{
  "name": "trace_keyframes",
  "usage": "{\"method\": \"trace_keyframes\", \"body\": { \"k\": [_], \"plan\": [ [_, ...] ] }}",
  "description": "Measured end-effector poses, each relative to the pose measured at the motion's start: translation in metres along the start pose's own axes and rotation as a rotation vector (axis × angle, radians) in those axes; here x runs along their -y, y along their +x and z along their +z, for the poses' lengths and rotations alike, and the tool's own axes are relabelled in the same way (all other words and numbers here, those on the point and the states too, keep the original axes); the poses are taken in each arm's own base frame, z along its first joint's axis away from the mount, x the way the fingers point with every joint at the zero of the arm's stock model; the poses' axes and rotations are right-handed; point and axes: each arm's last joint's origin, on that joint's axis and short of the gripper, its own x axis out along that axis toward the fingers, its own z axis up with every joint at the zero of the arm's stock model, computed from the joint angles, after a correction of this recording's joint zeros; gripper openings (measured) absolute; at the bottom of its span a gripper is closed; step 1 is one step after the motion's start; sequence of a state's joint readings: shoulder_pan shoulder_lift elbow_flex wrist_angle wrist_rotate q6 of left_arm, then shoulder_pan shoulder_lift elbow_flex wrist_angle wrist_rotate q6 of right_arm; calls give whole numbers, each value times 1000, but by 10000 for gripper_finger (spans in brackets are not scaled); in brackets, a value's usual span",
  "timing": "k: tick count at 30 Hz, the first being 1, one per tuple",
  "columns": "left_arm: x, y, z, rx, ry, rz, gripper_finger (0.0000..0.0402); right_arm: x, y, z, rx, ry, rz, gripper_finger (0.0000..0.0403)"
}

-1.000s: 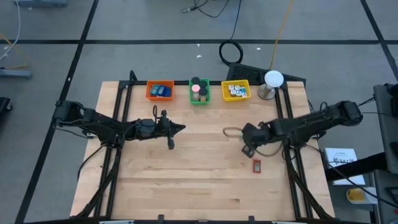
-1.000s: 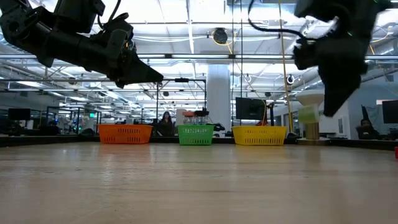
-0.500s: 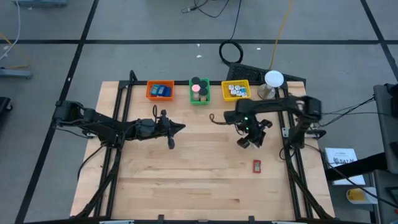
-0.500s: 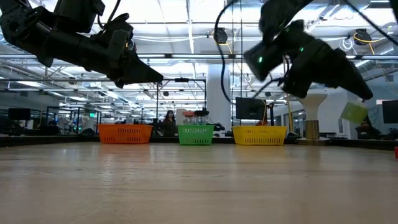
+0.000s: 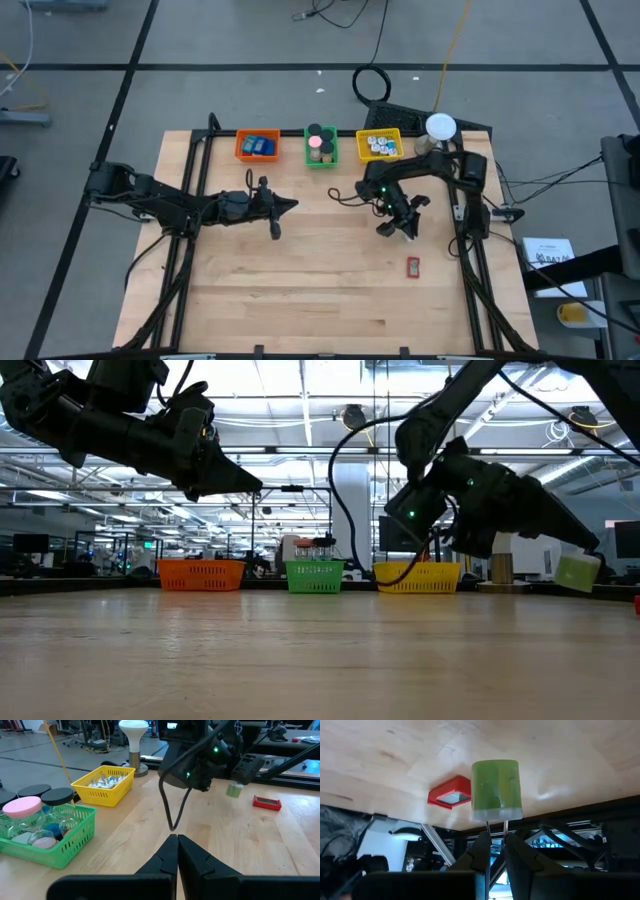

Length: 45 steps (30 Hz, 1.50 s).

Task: Pick & Place Office items
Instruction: Put the green charger adapter into the yellow bin

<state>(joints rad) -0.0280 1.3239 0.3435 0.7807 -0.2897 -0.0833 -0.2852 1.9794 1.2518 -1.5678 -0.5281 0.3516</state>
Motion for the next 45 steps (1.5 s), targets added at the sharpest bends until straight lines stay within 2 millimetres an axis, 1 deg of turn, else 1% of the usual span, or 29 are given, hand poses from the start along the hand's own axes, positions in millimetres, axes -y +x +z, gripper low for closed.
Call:
{"method": "trace_keyframes", "body": {
  "k": [4,8,12,18,22,27,30,32,35,38,40,42,45],
  "plan": [
    [0,0,0,0,0,0,9,0,3,5,-21,-15,-8,28],
    [0,0,0,-1,0,0,4,0,4,7,-28,-14,-13,40],
    [0,0,0,-1,1,1,11,-2,4,12,12,-31,1,50],
    [0,0,0,-5,2,1,4,-1,4,14,44,-23,-26,56],
    [0,0,-1,-8,3,1,11,0,4,15,56,-29,-43,82],
    [0,0,-1,-8,3,1,3,1,3,14,78,-31,-82,130],
    [0,0,-1,-8,3,1,8,-1,-1,12,94,-36,-88,158],
    [0,0,-1,-8,3,1,10,-3,-8,6,129,-55,-80,176],
    [0,0,-1,-8,3,1,4,-7,-18,-10,232,-89,-125,197],
    [0,0,-1,-8,3,1,5,-11,-23,-30,418,-134,-224,210],
    [0,0,-1,-8,3,1,11,-13,-21,-44,576,-163,-266,213],
    [0,0,-1,-8,0,0,13,-15,-17,-57,704,-184,-268,213],
    [1,0,-1,-8,-4,-21,7,-15,-6,-76,859,-181,-239,197]
  ]
}}
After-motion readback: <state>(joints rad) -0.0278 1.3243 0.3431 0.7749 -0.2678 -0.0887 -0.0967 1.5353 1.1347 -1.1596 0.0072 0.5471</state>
